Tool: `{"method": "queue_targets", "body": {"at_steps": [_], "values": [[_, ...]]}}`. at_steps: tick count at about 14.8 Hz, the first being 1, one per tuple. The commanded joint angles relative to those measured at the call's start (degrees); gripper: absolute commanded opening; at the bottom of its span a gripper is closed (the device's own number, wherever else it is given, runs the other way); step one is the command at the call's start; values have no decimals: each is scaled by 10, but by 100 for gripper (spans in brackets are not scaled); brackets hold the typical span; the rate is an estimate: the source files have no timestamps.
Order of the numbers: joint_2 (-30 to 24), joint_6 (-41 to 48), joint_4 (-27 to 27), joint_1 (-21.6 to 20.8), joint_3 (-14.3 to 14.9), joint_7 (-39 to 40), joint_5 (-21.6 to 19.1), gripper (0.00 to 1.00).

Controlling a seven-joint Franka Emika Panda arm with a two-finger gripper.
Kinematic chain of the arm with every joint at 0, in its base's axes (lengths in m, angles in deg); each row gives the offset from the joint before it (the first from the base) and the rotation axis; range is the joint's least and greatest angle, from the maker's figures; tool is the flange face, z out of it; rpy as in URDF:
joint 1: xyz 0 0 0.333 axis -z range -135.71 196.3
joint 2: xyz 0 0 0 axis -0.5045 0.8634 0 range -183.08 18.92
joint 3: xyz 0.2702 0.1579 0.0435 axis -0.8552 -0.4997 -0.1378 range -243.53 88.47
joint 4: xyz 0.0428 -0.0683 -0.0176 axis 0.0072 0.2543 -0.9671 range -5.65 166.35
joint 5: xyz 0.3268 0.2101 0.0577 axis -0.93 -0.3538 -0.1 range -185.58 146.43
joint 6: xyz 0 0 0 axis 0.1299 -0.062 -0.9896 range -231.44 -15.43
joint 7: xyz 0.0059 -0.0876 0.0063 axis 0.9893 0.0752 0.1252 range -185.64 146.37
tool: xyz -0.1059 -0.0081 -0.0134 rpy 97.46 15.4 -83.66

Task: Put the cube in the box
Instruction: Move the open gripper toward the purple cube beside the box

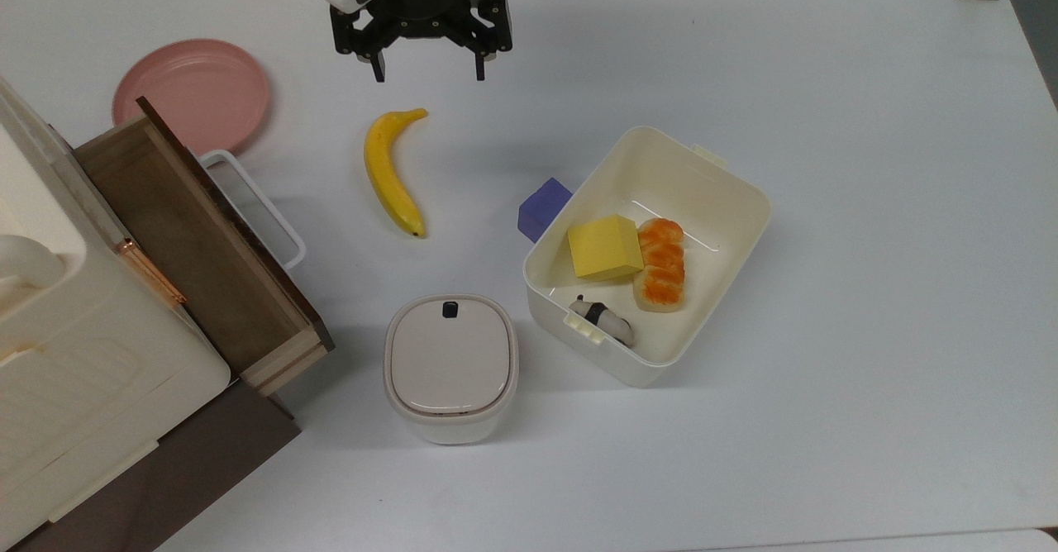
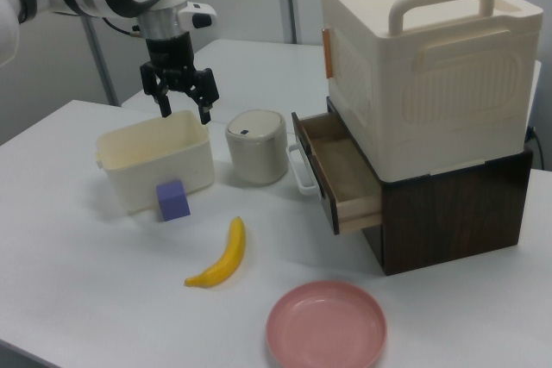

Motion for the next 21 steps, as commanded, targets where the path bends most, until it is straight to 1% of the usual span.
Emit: {"method": "queue_targets", "body": {"at_steps": [1,8,10,14,19,21], "values": [[-4,-7,5,-2,3,-4,-5,100],[-4,-7,6,-1,3,10,-4,100],[-4,-7,9,-1,3,35,-4,100],[-3,-7,28,-4,3,151,-4,100],[-3,-16,45,-3,2,316,-9,100],[-4,-49,76,-7,0,347,-9,100]]}}
